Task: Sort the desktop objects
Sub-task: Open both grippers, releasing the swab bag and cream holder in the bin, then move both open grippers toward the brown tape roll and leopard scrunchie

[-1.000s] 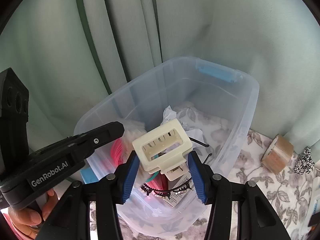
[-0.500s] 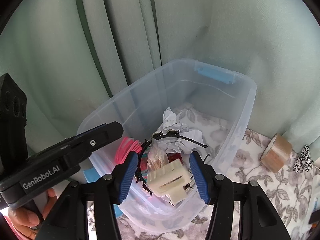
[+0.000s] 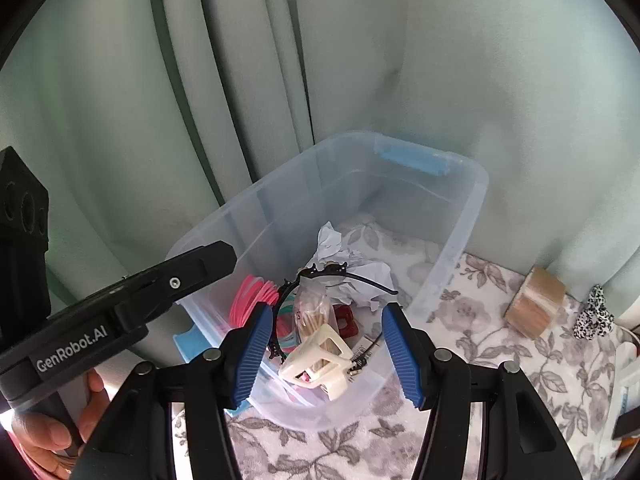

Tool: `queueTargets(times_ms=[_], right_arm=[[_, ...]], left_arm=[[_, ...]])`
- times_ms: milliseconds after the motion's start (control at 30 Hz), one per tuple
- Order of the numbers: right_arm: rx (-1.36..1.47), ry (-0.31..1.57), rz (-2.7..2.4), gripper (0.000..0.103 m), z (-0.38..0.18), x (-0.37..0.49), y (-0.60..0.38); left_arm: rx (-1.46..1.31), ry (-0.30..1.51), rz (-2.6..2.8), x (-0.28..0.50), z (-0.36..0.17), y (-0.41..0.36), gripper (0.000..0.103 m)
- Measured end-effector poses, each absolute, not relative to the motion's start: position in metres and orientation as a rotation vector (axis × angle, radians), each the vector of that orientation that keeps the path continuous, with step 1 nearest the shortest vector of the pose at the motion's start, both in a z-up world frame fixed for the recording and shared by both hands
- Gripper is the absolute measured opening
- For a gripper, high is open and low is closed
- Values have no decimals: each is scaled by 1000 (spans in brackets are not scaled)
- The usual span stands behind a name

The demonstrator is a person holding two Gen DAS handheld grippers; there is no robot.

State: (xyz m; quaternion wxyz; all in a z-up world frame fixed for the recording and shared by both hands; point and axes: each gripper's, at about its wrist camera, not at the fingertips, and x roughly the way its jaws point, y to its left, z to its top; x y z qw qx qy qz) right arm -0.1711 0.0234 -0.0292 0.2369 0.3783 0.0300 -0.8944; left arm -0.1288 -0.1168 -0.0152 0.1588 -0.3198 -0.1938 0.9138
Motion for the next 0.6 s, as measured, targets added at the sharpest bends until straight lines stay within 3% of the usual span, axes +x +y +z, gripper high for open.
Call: queueTargets(times_ms=[200, 333, 600], right_arm=[[993, 39, -2472, 61, -19, -156, 45], [970, 5, -2493, 61, -14, -146, 67], [937, -109, -2560, 61, -9, -121, 136]], left_arm=[[-889, -513, 2608, -116, -2, -99, 30], [-864, -470, 2600, -105, 9, -79, 39], [-834, -329, 2551, -87, 26, -15, 41]])
